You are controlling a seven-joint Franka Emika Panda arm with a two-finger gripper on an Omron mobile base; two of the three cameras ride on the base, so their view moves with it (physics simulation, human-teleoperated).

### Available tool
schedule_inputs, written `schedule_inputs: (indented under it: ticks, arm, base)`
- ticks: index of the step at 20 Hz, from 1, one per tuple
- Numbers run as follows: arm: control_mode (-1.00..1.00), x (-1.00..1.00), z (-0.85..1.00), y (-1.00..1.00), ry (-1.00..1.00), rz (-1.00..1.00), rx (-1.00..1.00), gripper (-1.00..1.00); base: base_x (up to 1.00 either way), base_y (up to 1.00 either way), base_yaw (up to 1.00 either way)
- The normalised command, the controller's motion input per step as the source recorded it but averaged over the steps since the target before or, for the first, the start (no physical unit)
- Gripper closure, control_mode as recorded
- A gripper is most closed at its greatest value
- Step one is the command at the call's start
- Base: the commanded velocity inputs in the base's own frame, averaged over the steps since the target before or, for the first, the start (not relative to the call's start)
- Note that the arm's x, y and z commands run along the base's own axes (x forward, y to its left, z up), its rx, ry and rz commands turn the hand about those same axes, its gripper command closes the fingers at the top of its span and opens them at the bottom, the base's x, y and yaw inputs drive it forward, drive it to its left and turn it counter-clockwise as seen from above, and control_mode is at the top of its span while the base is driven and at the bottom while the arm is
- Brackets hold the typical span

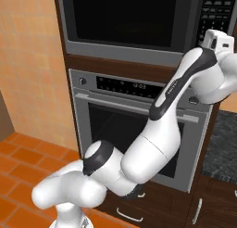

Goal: Pick the squash from the sink and place it in the bowl. Then pick the bowl and place it in the microwave. Then close the microwave door and press the start button.

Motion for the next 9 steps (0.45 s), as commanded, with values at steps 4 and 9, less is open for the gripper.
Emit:
schedule_inputs:
  ticks: [4,9]
  arm:
    - [-1.00,-0.95,-0.65,0.54,-0.15,0.00,-0.03,-1.00]
    - [-1.00,-0.76,-0.19,0.94,-0.10,0.00,-0.11,-1.00]
  base:
    - [0.00,0.00,0.00]
    - [0.00,0.00,0.00]
